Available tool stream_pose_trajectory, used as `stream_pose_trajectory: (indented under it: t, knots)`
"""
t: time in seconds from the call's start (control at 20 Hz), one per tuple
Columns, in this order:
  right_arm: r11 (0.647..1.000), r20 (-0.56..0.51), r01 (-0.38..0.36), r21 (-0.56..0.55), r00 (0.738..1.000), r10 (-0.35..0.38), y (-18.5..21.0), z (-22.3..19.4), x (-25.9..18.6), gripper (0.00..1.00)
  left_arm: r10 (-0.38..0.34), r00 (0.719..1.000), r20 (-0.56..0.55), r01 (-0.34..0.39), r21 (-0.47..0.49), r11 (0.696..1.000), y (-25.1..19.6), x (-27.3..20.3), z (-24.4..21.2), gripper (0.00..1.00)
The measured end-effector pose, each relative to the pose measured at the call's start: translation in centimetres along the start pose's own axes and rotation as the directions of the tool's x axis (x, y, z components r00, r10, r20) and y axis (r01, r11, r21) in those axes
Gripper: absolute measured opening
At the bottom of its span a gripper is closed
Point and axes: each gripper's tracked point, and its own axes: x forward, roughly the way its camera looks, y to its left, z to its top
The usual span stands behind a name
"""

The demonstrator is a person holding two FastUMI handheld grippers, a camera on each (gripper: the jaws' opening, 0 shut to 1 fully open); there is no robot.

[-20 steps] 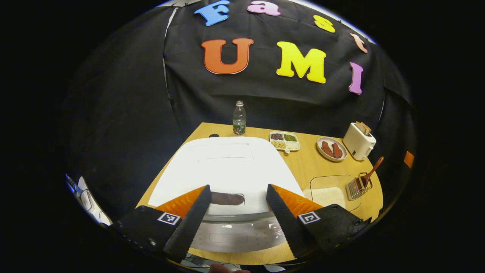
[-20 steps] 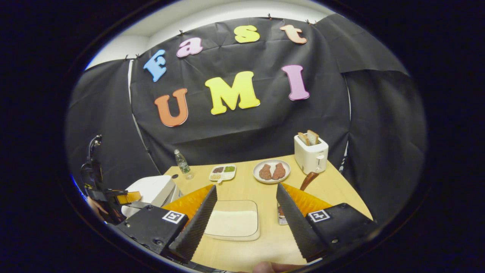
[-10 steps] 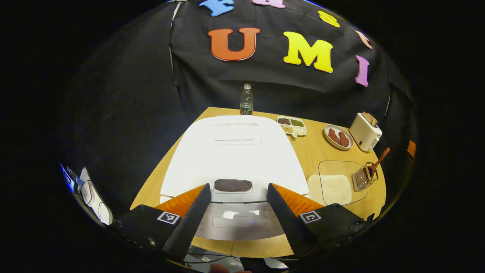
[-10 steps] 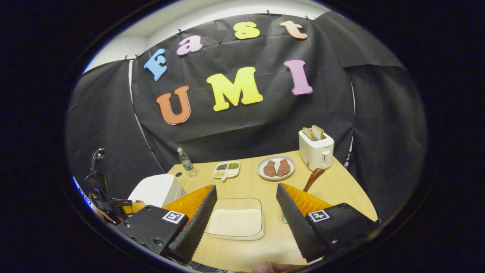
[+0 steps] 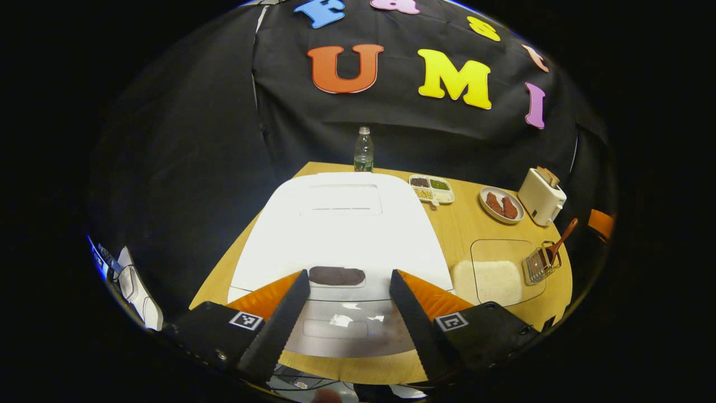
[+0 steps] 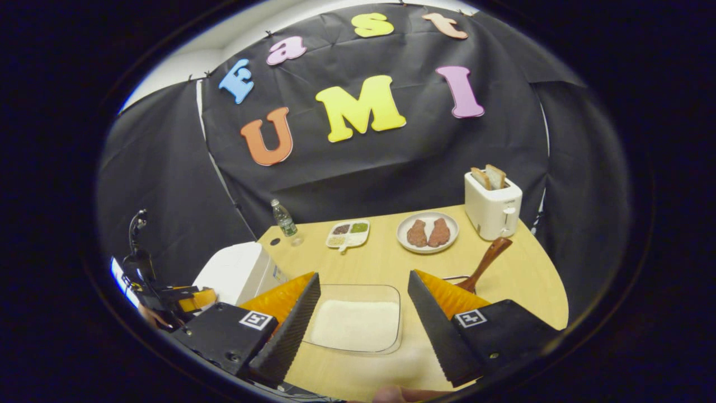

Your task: Close the left gripper, press the button to open the rice cooker; take a wooden spoon from the chopstick holder with the right hand, scoop a spoonful of rice and pour it into the rice cooker, then put the wooden spoon back into the chopstick holder.

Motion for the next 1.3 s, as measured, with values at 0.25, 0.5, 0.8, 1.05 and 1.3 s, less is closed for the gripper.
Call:
stream_pose_trajectory:
  t: [0.25,0.5,0.8,1.05,1.3]
  knots:
    - [1.000,0.029,-0.020,-0.005,0.999,0.020,-1.2,2.3,1.0,0.96,0.040,0.999,0.025,-0.039,-0.042,0.998,0.0,-0.2,0.8,0.97]
    - [0.999,0.129,0.048,-0.022,0.991,-0.045,-1.9,4.9,-1.6,0.96,-0.009,0.990,0.139,0.015,-0.042,0.999,-0.9,-2.4,3.6,0.96]
    - [0.988,0.280,0.140,-0.072,0.953,-0.115,2.1,6.3,-8.8,1.00,-0.090,0.922,0.377,0.087,0.025,0.996,-1.8,-11.0,9.3,0.96]
    - [0.979,0.362,0.188,-0.078,0.920,-0.148,7.2,4.5,-16.0,0.96,-0.205,0.832,0.515,0.173,0.110,0.979,-3.1,-20.4,10.0,0.96]
    - [0.964,0.435,0.227,-0.139,0.888,-0.146,10.8,3.4,-22.6,0.96,-0.250,0.782,0.570,0.223,0.119,0.968,-4.8,-28.2,8.9,0.96]
